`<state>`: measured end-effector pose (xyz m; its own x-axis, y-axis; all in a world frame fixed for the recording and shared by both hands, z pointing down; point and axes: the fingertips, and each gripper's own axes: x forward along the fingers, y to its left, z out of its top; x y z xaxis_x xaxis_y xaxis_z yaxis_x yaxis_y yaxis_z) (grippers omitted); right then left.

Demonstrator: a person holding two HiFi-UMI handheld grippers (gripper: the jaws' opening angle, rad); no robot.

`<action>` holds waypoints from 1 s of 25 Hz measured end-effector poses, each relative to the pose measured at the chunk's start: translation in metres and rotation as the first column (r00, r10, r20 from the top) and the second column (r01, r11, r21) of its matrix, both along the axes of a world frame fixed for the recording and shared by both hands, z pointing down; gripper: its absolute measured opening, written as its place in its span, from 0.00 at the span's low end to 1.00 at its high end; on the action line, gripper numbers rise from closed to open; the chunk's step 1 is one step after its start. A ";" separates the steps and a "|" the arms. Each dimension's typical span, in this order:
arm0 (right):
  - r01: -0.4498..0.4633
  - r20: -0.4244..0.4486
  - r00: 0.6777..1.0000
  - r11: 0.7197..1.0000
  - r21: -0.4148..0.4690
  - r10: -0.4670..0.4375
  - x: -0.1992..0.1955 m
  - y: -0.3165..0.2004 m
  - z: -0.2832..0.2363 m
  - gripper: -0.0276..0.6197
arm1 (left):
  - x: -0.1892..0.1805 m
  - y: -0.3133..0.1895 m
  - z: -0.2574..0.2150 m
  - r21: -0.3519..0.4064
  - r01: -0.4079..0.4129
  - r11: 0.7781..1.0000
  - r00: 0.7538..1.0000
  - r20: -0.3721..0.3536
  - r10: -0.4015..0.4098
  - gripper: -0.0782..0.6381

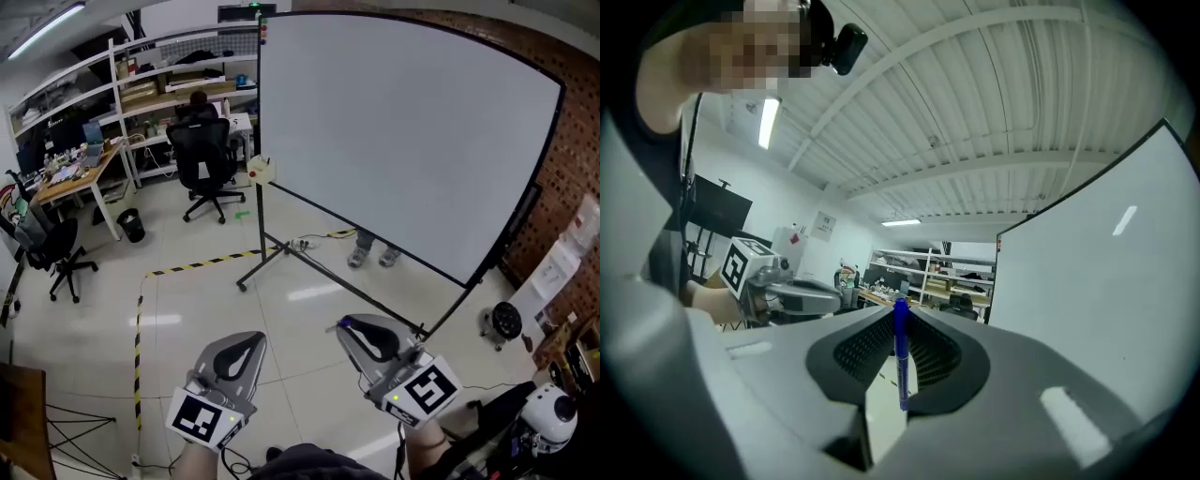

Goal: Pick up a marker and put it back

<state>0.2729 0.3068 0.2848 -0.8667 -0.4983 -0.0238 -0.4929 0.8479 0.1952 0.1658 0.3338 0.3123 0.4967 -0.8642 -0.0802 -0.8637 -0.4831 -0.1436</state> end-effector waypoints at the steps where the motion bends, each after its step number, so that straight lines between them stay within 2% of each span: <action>1: -0.005 0.004 1.000 1.000 0.004 0.005 -0.001 0.000 -0.002 0.11 | -0.003 0.001 0.000 0.009 0.001 1.000 1.000 -0.007 -0.001 0.11; 4: -0.019 -0.001 1.000 1.000 -0.005 0.019 -0.013 -0.003 0.002 0.11 | -0.022 0.003 -0.004 0.037 0.012 0.999 1.000 -0.029 -0.011 0.11; 9: -0.030 -0.008 1.000 0.998 -0.048 0.029 -0.041 -0.004 0.021 0.11 | -0.063 0.017 -0.004 0.029 0.027 0.999 0.999 -0.033 -0.026 0.11; 14: -0.019 0.015 1.000 0.999 -0.041 0.019 -0.064 -0.012 0.020 0.11 | -0.100 0.021 -0.022 0.083 0.073 0.994 0.997 -0.036 -0.071 0.11; 18: -0.019 0.017 1.000 0.999 -0.026 0.020 -0.069 -0.019 0.015 0.11 | -0.114 0.020 -0.032 0.123 0.098 0.988 0.994 -0.063 -0.090 0.11; 21: -0.023 0.010 1.000 0.999 -0.026 0.024 -0.075 -0.032 0.018 0.11 | -0.122 0.010 -0.029 0.111 0.104 0.988 0.993 -0.075 -0.096 0.11; 25: -0.013 0.027 1.000 0.999 -0.046 0.014 -0.091 -0.075 0.025 0.11 | -0.135 -0.031 -0.019 0.098 0.107 0.989 0.993 -0.054 -0.102 0.11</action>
